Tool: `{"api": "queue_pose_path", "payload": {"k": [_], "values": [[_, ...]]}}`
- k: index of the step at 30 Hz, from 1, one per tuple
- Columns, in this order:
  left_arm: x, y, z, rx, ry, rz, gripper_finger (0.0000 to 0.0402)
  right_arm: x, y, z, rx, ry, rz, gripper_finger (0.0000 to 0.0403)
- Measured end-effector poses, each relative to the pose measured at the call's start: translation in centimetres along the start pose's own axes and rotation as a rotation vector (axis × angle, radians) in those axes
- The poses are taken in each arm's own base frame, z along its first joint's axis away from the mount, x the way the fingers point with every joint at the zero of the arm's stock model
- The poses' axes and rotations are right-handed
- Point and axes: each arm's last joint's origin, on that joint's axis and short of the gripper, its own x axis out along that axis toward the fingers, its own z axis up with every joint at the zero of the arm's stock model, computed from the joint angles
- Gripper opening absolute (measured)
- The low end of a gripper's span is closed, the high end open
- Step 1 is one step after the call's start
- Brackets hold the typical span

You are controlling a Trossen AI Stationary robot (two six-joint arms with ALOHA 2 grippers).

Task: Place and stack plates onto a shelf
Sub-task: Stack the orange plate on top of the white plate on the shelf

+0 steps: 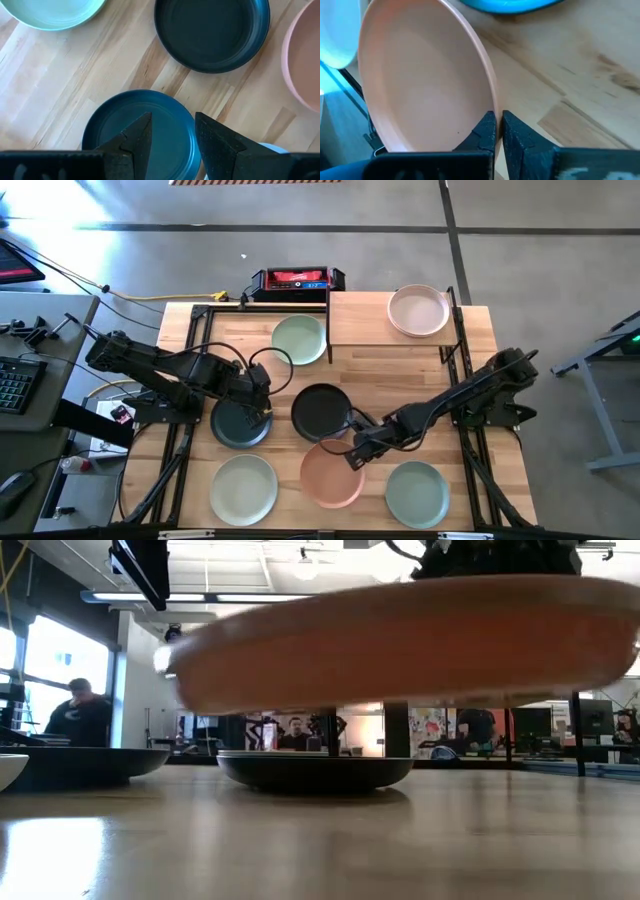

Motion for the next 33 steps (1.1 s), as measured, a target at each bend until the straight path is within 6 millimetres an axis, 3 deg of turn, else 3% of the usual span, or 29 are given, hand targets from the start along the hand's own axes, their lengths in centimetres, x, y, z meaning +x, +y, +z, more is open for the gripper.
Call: {"api": "queue_pose_path", "payload": {"k": [5,13,24,33], "values": [[0.0,0.0,0.0,0.0,0.0,0.0,0.0135,-3.2,-0.6,0.4,0.016,-0.027,-0.021,0.0],[0.0,0.0,0.0,0.0,0.0,0.0,0.0135,-10.4,-3.2,2.3,0.104,-0.166,-0.036,0.0],[0.0,0.0,0.0,0.0,0.0,0.0,0.0135,-19.1,-9.2,4.6,0.298,-0.361,-0.044,0.0],[0.0,0.0,0.0,0.0,-0.001,-0.001,0.0135,-24.0,-14.4,5.5,0.526,-0.576,-0.06,0.0]]}}
